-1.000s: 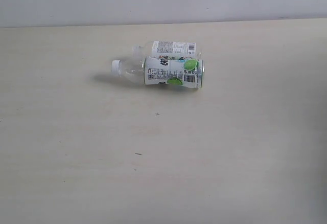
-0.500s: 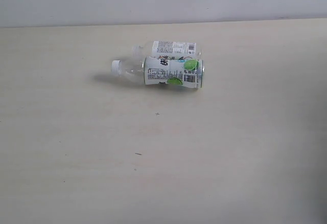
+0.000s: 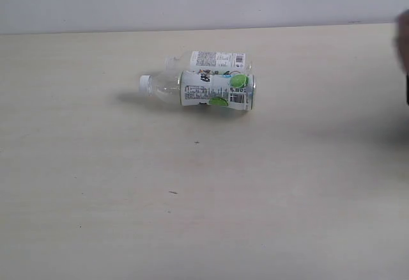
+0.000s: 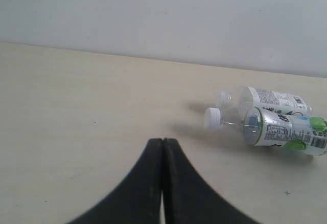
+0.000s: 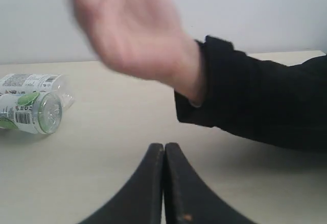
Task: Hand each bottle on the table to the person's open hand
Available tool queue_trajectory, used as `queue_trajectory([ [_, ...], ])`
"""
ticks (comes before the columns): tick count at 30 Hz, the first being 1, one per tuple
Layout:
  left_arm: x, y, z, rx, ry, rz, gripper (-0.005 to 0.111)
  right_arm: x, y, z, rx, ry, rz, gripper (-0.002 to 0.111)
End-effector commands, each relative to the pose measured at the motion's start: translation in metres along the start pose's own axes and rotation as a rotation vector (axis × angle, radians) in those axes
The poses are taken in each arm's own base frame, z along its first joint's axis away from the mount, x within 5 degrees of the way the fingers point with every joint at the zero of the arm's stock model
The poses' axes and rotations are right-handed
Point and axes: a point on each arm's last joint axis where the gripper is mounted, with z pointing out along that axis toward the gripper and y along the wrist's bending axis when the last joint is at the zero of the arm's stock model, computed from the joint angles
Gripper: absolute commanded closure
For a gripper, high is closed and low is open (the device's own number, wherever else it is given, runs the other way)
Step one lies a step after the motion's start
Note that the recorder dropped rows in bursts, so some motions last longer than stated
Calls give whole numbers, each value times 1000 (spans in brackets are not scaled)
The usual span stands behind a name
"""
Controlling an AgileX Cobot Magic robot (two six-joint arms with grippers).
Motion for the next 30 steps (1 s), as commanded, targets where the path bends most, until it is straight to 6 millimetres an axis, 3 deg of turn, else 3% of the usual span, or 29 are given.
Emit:
queue_trajectory([
  [1, 1, 0, 0, -1, -1, -6, 107, -1, 0, 0, 2, -18, 1, 108],
  [17, 1, 0, 0, -1, -1, -3, 107, -4, 0, 0, 7, -54, -24, 108],
  [23, 1, 0, 0, -1, -1, -3, 107, -28, 1, -5, -23, -317, 48, 108],
  [27, 1, 0, 0, -1, -1, -3, 107, -43, -2, -12, -65, -503, 360, 108],
  [30, 1, 0, 0, -1, -1, -3, 107, -54, -6, -19, -62, -653, 408, 108],
])
